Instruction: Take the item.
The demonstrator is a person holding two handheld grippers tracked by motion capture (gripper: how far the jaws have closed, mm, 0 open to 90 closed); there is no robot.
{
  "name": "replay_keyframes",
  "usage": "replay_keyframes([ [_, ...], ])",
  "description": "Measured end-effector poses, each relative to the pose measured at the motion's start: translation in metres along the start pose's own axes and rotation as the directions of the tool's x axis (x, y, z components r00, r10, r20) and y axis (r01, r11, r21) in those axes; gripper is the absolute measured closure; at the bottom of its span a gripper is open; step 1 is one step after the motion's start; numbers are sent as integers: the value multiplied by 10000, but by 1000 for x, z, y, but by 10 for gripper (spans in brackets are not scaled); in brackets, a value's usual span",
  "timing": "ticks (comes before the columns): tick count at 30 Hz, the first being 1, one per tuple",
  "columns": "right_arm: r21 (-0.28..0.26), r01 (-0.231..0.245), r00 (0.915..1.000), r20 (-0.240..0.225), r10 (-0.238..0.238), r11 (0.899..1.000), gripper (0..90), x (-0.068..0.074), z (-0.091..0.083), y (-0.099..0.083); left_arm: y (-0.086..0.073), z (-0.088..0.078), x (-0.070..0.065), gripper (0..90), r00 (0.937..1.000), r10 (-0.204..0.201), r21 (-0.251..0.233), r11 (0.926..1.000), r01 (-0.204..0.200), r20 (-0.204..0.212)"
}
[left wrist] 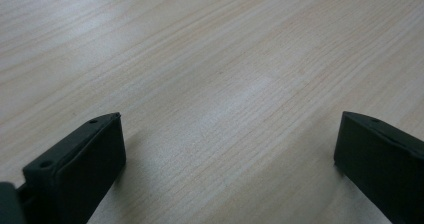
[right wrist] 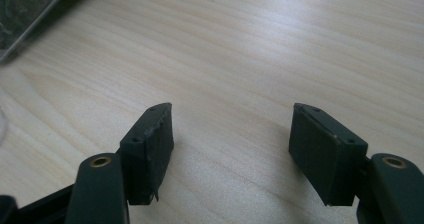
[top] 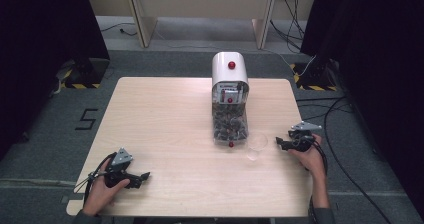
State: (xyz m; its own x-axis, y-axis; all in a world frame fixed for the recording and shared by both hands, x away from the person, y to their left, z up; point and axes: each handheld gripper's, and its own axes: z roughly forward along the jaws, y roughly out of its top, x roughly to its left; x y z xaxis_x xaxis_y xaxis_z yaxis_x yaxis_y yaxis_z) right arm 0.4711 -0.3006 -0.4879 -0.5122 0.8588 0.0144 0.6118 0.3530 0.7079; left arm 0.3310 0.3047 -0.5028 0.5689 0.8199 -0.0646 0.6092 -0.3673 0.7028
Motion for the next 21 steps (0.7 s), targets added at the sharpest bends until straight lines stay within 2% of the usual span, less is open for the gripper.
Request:
replay_keyframes([
  [7,4,15,10000,2,-15,10000,339,0,0,0,0,0,0,0,10000,-1,0,10000,1,-1],
  [15,302,42,10000,87,-45,9995,345,2,-1,4,0,0,0,0,10000,0,0,10000,0,0],
  [21,75,3,9998,200,-4,10000,352,3,-7,11,0,0,0,0,10000,2,2,10000,-2,-1],
])
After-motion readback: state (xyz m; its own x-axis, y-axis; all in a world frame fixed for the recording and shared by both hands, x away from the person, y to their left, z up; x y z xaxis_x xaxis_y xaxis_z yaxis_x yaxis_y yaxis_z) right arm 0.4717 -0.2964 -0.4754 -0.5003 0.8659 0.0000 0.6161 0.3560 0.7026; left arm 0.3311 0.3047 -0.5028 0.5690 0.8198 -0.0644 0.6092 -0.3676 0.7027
